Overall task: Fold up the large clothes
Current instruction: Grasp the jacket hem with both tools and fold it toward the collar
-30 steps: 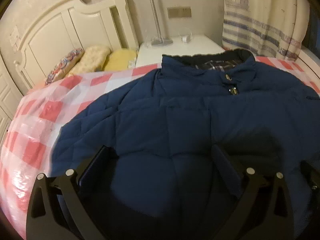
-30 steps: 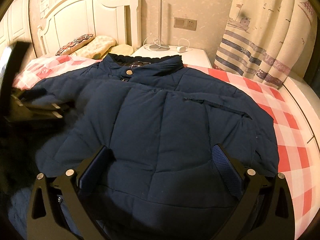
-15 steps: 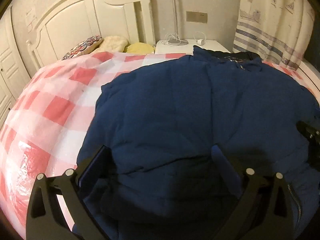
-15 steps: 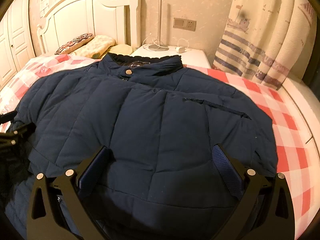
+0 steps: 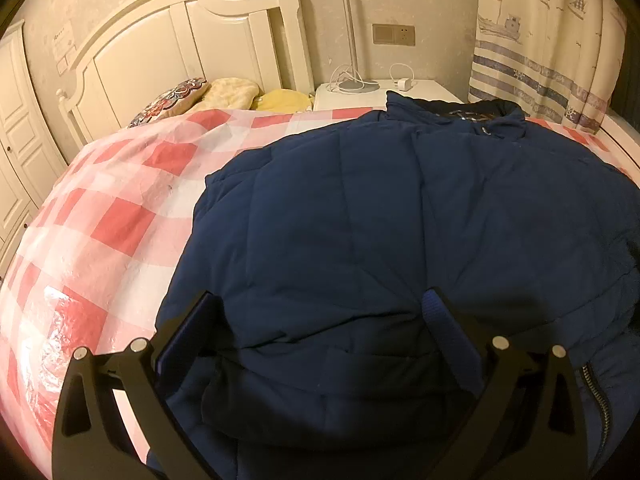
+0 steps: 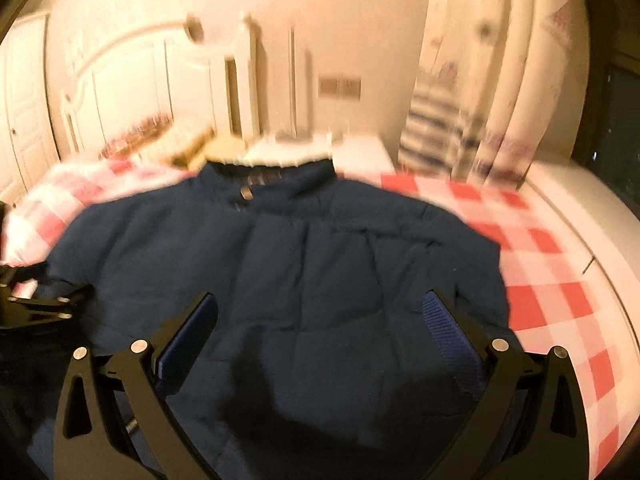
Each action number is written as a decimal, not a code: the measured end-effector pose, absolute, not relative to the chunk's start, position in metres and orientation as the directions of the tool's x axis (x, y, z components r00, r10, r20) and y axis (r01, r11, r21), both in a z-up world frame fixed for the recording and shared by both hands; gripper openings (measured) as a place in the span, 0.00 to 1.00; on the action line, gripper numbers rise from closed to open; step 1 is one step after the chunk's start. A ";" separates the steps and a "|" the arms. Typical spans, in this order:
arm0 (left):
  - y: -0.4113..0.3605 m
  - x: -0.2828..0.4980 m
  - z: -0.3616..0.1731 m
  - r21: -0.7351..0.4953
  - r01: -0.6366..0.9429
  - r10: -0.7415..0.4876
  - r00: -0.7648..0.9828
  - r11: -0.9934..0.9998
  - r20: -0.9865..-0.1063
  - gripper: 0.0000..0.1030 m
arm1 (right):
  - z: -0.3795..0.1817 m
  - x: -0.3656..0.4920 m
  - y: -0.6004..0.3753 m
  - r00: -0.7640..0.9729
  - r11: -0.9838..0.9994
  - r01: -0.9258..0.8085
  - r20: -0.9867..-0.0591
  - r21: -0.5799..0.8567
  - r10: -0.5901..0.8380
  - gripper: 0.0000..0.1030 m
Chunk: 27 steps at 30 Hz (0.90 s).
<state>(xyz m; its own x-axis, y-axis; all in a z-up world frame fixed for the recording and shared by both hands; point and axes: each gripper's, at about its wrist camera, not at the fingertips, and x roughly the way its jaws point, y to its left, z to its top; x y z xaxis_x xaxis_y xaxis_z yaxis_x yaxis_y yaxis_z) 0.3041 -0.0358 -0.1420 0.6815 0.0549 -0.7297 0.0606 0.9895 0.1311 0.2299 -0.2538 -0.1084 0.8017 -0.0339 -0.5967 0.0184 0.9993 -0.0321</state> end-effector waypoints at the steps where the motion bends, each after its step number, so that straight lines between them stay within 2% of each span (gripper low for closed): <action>1: -0.037 0.304 -0.142 0.130 0.064 0.051 0.682 0.989 -0.729 0.98 | -0.113 0.229 -0.251 0.787 0.998 0.007 -0.615 -0.062 -0.043 0.95; 3: -0.037 0.304 -0.142 0.126 0.066 0.048 0.683 0.990 -0.729 0.98 | -0.138 0.242 -0.248 0.694 0.994 -0.038 -0.719 -0.102 -0.047 0.96; 4: -0.037 0.304 -0.142 0.127 0.064 0.049 0.682 0.990 -0.729 0.98 | -0.141 0.245 -0.249 0.680 0.994 -0.045 -0.732 -0.097 -0.041 0.96; 12: -0.037 0.305 -0.141 0.126 0.065 0.048 0.683 0.990 -0.729 0.98 | -0.133 0.223 -0.244 0.706 0.993 -0.018 -0.705 -0.112 -0.067 0.96; 19: -0.037 0.304 -0.141 0.117 0.067 0.040 0.682 0.991 -0.730 0.98 | -0.138 0.228 -0.249 0.667 0.997 -0.039 -0.745 -0.065 -0.023 0.96; 21: -0.033 0.297 -0.137 0.092 0.063 0.025 0.678 0.994 -0.735 0.98 | -0.129 0.215 -0.253 0.675 0.999 -0.050 -0.737 -0.011 0.026 0.95; 24: -0.029 0.264 -0.124 -0.031 0.115 -0.100 0.670 0.993 -0.736 0.98 | -0.117 0.191 -0.256 0.693 0.996 -0.086 -0.718 0.010 0.068 0.95; 27: -0.043 0.231 -0.122 -0.054 0.211 -0.182 0.653 0.976 -0.735 0.98 | -0.119 0.172 -0.260 0.675 0.992 -0.126 -0.732 0.009 0.092 0.95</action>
